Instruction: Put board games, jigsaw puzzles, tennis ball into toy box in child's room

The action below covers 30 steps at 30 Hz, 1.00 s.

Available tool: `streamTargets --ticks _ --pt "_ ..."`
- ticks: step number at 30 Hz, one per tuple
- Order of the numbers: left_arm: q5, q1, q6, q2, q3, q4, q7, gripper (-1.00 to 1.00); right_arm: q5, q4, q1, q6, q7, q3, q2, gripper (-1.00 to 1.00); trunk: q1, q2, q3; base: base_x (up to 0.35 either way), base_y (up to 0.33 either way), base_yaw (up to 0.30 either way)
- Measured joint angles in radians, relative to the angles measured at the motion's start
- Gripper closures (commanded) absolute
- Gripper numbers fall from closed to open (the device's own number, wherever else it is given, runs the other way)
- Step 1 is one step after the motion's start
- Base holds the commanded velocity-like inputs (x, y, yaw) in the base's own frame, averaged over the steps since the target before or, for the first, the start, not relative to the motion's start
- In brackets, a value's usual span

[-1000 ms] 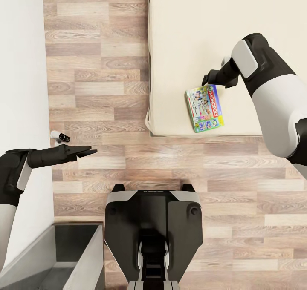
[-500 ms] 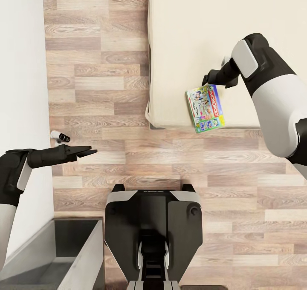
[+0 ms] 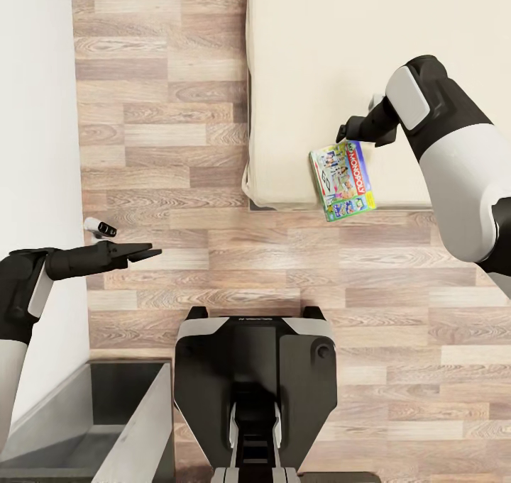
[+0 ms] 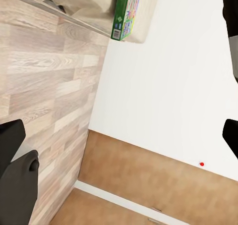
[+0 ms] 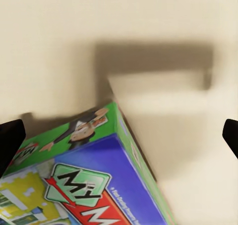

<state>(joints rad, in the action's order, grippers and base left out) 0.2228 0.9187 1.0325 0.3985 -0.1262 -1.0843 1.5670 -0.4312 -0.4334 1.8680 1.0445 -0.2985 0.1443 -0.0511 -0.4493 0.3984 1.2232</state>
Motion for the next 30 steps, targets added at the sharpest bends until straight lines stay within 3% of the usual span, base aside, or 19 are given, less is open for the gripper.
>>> streamTargets --ticks 30 --pt "0.0 0.0 0.0 0.0 -0.001 0.0 0.0 -1.0 0.0 0.0 0.0 0.0 0.0 0.0 0.0 -1.0 0.0 0.0 0.0 -0.018 0.0 0.0"
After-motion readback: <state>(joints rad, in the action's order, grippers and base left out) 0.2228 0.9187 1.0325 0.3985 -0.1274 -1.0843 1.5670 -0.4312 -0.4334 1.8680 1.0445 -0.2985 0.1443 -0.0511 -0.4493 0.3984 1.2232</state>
